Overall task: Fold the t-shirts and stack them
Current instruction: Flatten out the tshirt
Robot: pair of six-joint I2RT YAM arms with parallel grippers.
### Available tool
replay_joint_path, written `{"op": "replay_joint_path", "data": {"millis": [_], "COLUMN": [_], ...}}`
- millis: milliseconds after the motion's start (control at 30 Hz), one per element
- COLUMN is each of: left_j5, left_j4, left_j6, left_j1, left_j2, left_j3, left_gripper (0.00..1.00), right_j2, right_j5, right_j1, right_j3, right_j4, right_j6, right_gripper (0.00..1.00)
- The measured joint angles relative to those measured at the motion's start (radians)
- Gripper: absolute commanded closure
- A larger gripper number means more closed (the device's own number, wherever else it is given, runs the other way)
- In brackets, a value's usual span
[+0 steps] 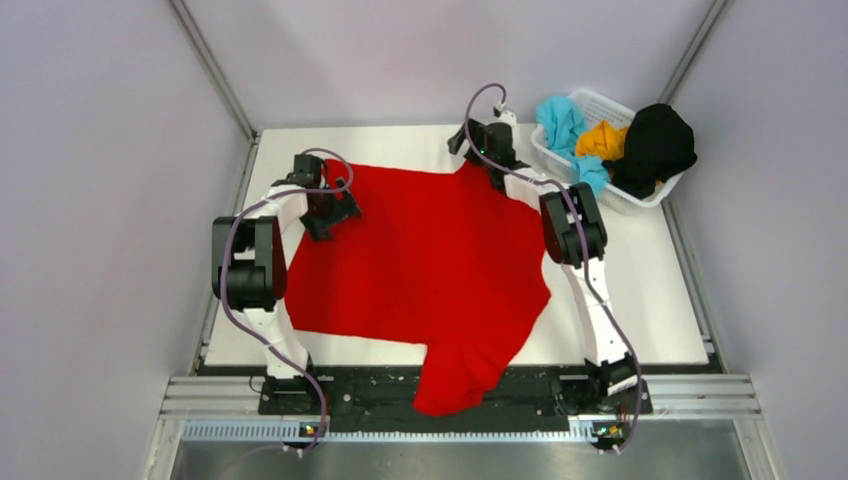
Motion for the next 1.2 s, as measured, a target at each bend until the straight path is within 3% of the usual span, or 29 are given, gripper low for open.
{"op": "replay_joint_path", "data": {"millis": [200, 300, 433, 633, 800, 933, 1033, 1200], "left_j5": [-0.015, -0.023, -0.029, -0.05, -0.055, -0.053, -0.048, -0.036], "left_j4": [0.0, 0.0, -0.001, -0.005, -0.007, -0.008, -0.007, -0.007], "left_j6": [0.002, 0.002, 0.003, 0.002, 0.002, 0.002, 0.001, -0.012], "left_j1": [-0.001, -0.001, -0.001, -0.001, -0.001, -0.001, 0.0, 0.002], "left_j2": [0.0, -0.002, -0.002, -0.007, -0.007, -0.007, -0.007, -0.007], "left_j3": [0.0, 0.0, 0.0, -0.003, -0.003, -0.003, -0.003, -0.001], "left_gripper": [0.01, 0.01, 0.01, 0.01, 0.01, 0.01, 0.01, 0.01], "right_j2": [0.278, 0.322, 0.31, 0.074, -0.337, -0.589, -0.668, -0.625], "right_j5": [-0.015, -0.033, -0.06, -0.055, 0.013, 0.103, 0.135, 0.148], "right_j1": [0.012, 0.016, 0.019, 0.019, 0.03, 0.06, 0.083, 0.091], "right_j3": [0.472, 0.567, 0.562, 0.279, -0.157, -0.387, -0.504, -0.6], "right_j4": [-0.016, -0.023, -0.025, -0.217, -0.393, -0.491, -0.534, -0.598], "right_j6": [0.002, -0.014, -0.076, -0.163, -0.17, -0.167, -0.164, -0.161], "right_gripper": [0.01, 0.01, 0.01, 0.01, 0.01, 0.01, 0.01, 0.01]}}
